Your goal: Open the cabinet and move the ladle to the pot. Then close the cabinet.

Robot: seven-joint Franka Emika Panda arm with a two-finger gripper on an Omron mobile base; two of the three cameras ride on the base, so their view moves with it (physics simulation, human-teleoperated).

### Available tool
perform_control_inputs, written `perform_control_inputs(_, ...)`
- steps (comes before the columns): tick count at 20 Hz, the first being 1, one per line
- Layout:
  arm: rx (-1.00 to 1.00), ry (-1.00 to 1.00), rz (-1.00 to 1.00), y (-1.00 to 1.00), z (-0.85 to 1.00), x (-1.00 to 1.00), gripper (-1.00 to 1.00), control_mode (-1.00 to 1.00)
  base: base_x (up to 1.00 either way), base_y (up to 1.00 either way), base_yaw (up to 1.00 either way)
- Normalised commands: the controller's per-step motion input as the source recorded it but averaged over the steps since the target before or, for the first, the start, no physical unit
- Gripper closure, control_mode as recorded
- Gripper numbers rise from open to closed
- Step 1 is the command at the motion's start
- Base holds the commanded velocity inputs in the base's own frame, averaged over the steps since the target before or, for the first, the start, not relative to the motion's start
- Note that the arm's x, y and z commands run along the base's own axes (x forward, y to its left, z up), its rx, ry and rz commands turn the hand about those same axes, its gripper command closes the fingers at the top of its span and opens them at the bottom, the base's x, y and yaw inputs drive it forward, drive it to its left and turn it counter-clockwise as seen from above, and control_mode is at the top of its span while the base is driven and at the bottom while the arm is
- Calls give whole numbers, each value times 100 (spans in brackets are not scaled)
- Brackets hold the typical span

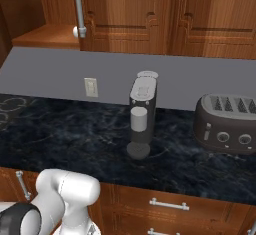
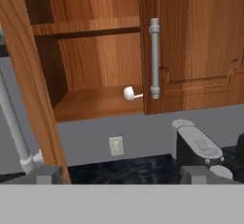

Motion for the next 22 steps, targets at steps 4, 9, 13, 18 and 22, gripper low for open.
perform_control_inputs(4, 25, 0, 7, -100, -13, 42, -100, -100, 0, 0, 0)
perform_control_inputs(9, 7, 0, 1, -100, -20, 73, -100, -100, 0, 0, 0)
perform_control_inputs(13, 0, 0, 0, -89, -11, 88, -100, -100, 0, 0, 0)
perform_control_inputs(18, -3, 4, 1, -40, 0, 73, -100, -100, 0, 0, 0)
perform_control_inputs(22, -4, 8, 4, 18, 0, 42, -100, -100, 0, 0, 0)
